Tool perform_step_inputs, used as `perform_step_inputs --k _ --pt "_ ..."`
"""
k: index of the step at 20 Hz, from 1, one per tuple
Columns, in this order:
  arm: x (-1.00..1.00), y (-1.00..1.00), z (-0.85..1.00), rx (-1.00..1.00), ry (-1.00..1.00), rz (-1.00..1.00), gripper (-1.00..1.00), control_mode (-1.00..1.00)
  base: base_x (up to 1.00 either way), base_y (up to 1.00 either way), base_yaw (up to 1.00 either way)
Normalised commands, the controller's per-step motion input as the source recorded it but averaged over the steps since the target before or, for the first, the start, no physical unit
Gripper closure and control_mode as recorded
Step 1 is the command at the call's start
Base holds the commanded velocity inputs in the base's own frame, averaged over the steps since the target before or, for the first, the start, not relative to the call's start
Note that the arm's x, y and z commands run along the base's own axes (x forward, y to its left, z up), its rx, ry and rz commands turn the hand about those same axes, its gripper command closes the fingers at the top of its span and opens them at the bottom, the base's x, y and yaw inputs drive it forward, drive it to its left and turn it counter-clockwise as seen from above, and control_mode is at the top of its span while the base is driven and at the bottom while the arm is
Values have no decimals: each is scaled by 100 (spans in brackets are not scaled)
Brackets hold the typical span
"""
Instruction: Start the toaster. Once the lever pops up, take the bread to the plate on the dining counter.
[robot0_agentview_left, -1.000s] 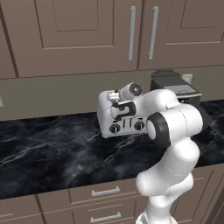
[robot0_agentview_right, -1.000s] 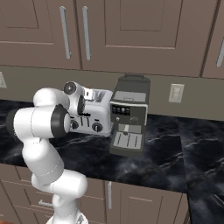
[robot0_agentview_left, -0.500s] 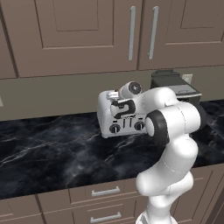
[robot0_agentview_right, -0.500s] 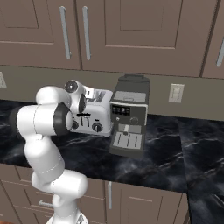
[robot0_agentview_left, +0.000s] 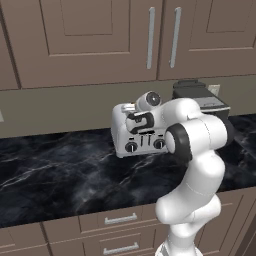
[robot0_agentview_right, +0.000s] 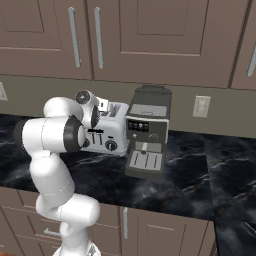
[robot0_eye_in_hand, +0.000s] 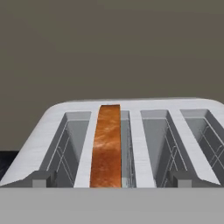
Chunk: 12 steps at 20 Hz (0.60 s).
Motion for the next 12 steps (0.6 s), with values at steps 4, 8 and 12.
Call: perform_step_inputs --k 4,8,12 --pt "8 0 0 0 0 0 -100 -100 0 0 0" --pt "1 0 0 0 0 0 -100 -100 0 0 0" --pt "0 0 0 0 0 0 100 -100 0 0 0"
